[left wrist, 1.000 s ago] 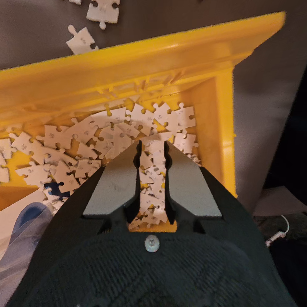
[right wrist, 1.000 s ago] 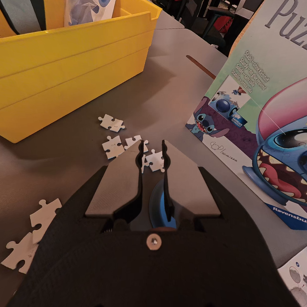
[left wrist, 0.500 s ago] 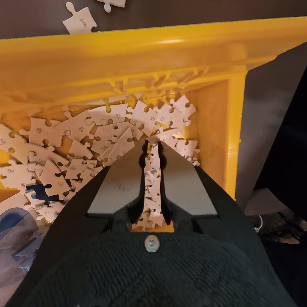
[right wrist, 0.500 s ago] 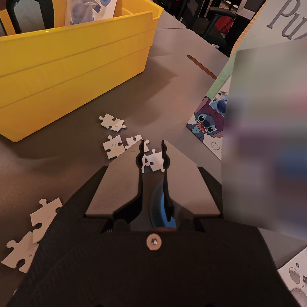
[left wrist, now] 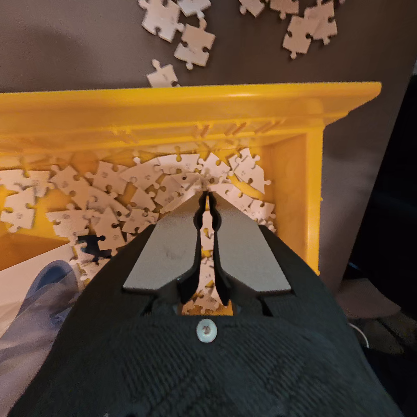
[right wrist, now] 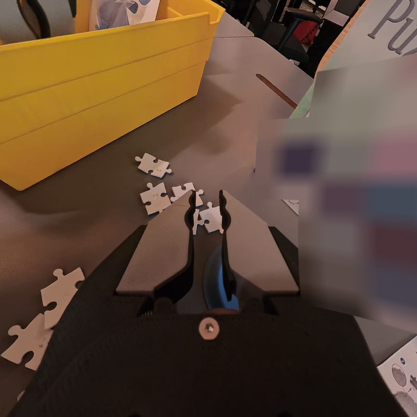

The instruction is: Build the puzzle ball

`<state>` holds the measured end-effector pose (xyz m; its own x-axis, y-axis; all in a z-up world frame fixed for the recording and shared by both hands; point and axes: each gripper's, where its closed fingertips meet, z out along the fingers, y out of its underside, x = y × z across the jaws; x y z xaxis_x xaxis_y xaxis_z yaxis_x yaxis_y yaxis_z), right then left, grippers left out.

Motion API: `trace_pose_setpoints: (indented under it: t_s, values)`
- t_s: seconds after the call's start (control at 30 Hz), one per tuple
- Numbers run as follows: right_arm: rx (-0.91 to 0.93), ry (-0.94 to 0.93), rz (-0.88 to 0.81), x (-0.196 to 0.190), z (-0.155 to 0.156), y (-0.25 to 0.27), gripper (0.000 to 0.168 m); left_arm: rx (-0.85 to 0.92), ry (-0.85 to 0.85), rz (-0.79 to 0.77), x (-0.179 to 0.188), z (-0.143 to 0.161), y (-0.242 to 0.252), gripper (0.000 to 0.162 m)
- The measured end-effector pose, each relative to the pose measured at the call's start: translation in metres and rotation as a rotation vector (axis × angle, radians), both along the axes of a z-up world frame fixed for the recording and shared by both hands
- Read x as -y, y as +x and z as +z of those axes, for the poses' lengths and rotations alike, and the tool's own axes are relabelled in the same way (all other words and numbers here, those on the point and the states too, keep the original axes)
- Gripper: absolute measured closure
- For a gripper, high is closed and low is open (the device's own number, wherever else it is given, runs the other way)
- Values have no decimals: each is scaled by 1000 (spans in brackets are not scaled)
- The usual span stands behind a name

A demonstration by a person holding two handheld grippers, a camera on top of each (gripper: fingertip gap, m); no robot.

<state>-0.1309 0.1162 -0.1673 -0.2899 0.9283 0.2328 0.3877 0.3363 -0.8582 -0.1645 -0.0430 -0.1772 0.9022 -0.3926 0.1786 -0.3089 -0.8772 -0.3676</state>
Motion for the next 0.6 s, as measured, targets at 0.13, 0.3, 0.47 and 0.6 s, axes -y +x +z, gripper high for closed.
trace_pose_setpoints:
  t_s: [0.13, 0.3, 0.47, 0.6]
  values:
    - [1, 0, 0, 0, 0, 0, 150, -2, 4, 58, -4, -2, -12, 162]
    - [1, 2, 0, 0, 0, 0, 150, -66, -28, 81, -6, -14, -21, 150]
    - [3, 3, 1, 0, -1, 0, 150, 64, 7, -18, -4, 3, 16, 147]
    - [2, 4, 1, 0, 0, 0, 151, 9, -66, -146, 10, -14, 36, 143]
